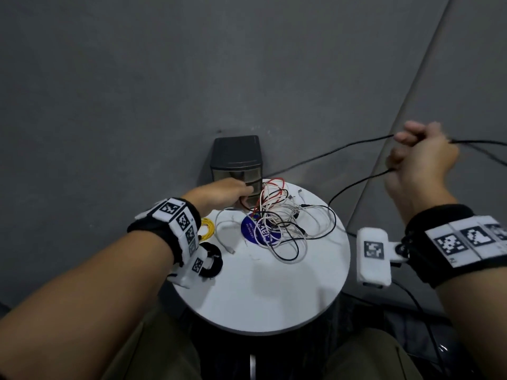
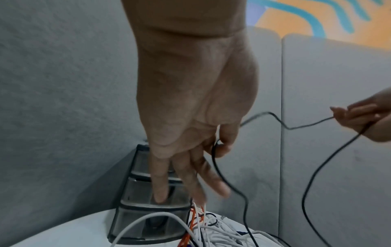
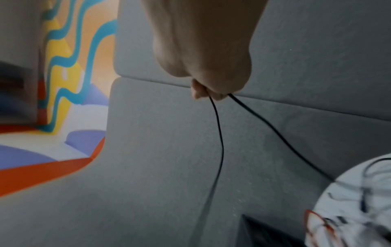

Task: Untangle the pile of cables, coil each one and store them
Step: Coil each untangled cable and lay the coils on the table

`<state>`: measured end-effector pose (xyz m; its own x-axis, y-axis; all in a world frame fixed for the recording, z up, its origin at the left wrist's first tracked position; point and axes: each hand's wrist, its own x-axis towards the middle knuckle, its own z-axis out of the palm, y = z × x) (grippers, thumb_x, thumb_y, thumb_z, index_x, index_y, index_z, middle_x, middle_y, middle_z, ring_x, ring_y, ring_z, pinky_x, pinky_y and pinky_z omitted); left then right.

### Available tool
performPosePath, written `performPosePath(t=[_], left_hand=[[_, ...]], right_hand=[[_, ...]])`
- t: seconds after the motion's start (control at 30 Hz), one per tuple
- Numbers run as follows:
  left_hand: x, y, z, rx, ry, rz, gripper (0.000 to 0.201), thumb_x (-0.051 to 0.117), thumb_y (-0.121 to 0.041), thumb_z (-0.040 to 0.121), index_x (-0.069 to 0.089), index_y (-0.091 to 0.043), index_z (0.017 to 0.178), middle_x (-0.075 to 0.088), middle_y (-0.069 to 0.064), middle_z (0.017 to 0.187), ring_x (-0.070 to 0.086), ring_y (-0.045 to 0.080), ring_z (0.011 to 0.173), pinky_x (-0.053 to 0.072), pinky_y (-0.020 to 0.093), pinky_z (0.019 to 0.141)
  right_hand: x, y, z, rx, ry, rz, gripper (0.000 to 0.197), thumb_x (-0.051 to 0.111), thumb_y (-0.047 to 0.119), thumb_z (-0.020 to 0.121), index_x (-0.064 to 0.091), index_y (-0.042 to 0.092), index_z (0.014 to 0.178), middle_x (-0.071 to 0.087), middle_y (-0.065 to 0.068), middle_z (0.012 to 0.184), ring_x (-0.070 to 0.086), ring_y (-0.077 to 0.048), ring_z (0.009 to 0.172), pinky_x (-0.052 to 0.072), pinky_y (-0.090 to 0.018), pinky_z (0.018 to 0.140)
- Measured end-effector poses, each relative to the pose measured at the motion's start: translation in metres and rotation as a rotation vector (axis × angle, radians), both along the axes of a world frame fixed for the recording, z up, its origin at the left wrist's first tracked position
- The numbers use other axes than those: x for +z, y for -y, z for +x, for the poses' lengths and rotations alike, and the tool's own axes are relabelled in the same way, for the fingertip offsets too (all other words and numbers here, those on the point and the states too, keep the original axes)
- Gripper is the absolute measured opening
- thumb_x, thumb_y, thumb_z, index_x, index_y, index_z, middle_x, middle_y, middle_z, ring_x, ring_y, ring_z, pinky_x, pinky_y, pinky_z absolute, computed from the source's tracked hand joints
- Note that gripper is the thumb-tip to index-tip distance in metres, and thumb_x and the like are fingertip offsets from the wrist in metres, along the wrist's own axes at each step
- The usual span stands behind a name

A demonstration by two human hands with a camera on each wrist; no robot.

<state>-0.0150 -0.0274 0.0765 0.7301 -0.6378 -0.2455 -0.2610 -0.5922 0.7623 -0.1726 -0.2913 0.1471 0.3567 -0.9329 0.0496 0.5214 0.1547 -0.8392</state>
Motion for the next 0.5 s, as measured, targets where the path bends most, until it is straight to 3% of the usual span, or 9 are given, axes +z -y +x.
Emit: performPosePath(t=[0.1, 0.23, 0.4, 0.43, 0.5], left_hand=[[0.001, 0.002, -0.010, 0.082, -0.084, -0.156, 0.034, 0.034, -0.040, 0.109, 0.049, -0.018, 0.088, 0.077, 0.007, 0.084, 0.073, 0.019, 0.087, 0.046, 0.039, 0.088], [0.022, 0.011, -0.020, 0.123, -0.031, -0.441, 0.040, 0.035, -0.038, 0.110, 0.046, -0.016, 0.078, 0.067, 0.005, 0.064, 0.074, 0.038, 0.085, 0.050, 0.045, 0.086], [0.053, 0.007, -0.045, 0.057, 0.105, -0.654, 0.045, 0.036, -0.031, 0.110, 0.037, -0.017, 0.068, 0.051, 0.003, 0.050, 0.063, 0.025, 0.049, 0.047, 0.035, 0.062], [0.057, 0.005, -0.052, 0.012, 0.127, -0.674, 0.045, 0.037, -0.030, 0.110, 0.036, -0.017, 0.067, 0.047, 0.003, 0.047, 0.057, 0.023, 0.044, 0.049, 0.039, 0.062], [0.062, -0.003, -0.067, -0.055, 0.097, -0.718, 0.045, 0.037, -0.027, 0.110, 0.035, -0.017, 0.067, 0.038, 0.004, 0.047, 0.044, 0.021, 0.039, 0.055, 0.046, 0.069]], right_hand=[[-0.019, -0.014, -0.004, 0.237, -0.211, 0.042, 0.043, 0.032, 0.027, 0.107, 0.058, 0.013, 0.075, 0.052, 0.001, 0.055, 0.028, -0.007, 0.032, 0.018, -0.015, 0.036], [-0.037, -0.038, 0.000, 0.536, -0.433, 0.025, 0.040, 0.036, 0.025, 0.106, 0.062, 0.006, 0.083, 0.055, 0.000, 0.050, 0.029, -0.005, 0.032, 0.017, -0.015, 0.032], [-0.056, -0.073, 0.002, 0.952, -0.553, 0.002, 0.034, 0.042, 0.025, 0.105, 0.065, 0.001, 0.097, 0.064, -0.011, 0.062, 0.028, -0.005, 0.033, 0.012, -0.013, 0.027], [-0.062, -0.078, 0.000, 1.001, -0.597, -0.030, 0.030, 0.044, 0.025, 0.105, 0.063, 0.002, 0.101, 0.067, -0.014, 0.067, 0.033, -0.006, 0.034, 0.016, -0.013, 0.028], [-0.076, -0.084, -0.005, 1.073, -0.796, -0.214, 0.027, 0.051, 0.029, 0.103, 0.062, 0.005, 0.106, 0.073, -0.017, 0.080, 0.054, -0.014, 0.044, 0.037, -0.017, 0.037]])
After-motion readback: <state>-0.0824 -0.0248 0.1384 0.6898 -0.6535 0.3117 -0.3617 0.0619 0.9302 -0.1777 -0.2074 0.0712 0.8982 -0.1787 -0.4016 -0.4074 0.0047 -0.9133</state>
